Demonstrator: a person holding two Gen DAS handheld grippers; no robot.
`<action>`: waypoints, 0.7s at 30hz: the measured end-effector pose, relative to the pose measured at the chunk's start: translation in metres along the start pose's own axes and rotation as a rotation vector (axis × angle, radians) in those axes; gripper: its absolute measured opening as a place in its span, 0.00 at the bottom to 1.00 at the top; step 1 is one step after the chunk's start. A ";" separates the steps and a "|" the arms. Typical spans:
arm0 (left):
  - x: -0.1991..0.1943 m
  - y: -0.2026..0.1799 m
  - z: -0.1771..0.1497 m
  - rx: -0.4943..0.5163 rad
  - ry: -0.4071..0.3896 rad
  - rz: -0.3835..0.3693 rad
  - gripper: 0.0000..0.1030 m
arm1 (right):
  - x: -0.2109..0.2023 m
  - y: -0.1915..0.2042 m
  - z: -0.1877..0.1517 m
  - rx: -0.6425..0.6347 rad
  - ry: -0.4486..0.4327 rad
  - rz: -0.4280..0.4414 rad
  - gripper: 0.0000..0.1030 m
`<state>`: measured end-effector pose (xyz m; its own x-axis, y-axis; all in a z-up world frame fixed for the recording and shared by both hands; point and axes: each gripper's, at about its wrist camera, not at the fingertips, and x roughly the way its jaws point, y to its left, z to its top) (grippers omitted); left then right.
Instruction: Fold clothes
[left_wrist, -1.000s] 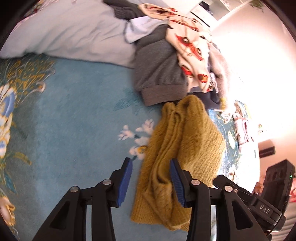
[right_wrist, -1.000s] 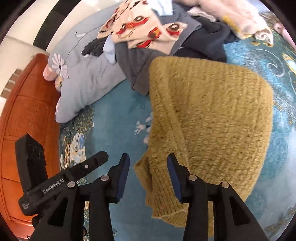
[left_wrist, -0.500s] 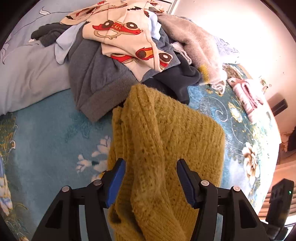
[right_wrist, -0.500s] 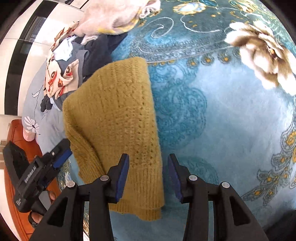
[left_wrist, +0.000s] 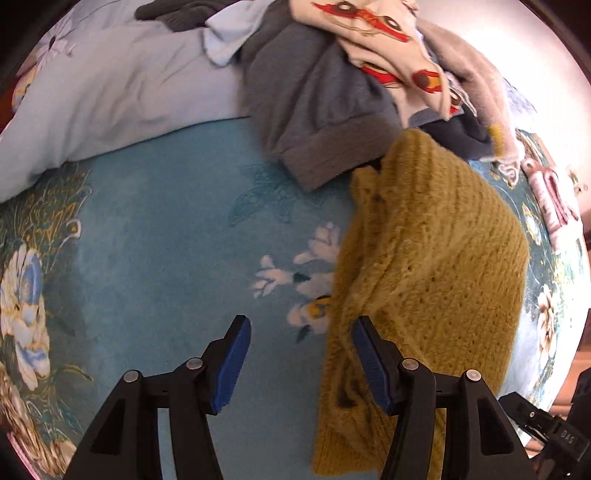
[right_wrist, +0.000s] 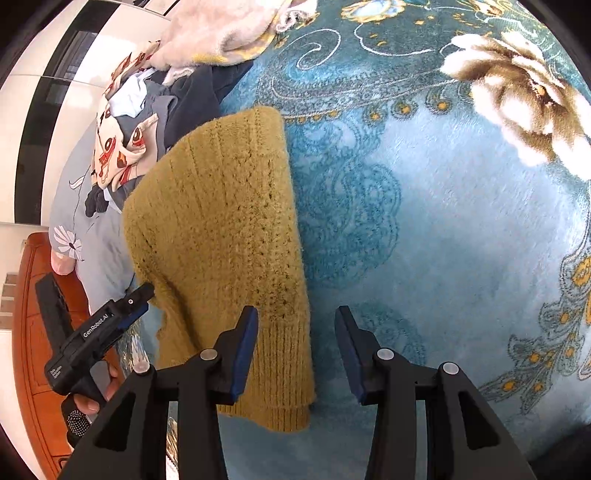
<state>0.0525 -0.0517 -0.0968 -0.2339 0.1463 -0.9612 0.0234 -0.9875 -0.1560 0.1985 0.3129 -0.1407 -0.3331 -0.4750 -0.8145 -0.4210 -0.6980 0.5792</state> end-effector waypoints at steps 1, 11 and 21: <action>-0.001 0.007 -0.002 -0.021 0.001 0.005 0.60 | 0.003 0.002 -0.002 0.000 0.013 0.008 0.43; -0.034 -0.006 0.003 -0.030 -0.034 -0.256 0.66 | 0.022 -0.001 -0.008 0.028 0.059 0.006 0.43; -0.004 -0.018 -0.006 0.045 0.047 -0.153 0.66 | 0.026 0.000 -0.005 0.031 0.056 -0.002 0.43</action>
<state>0.0587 -0.0339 -0.0916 -0.1855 0.2968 -0.9367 -0.0529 -0.9549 -0.2921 0.1939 0.2983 -0.1622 -0.2852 -0.5032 -0.8158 -0.4474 -0.6828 0.5776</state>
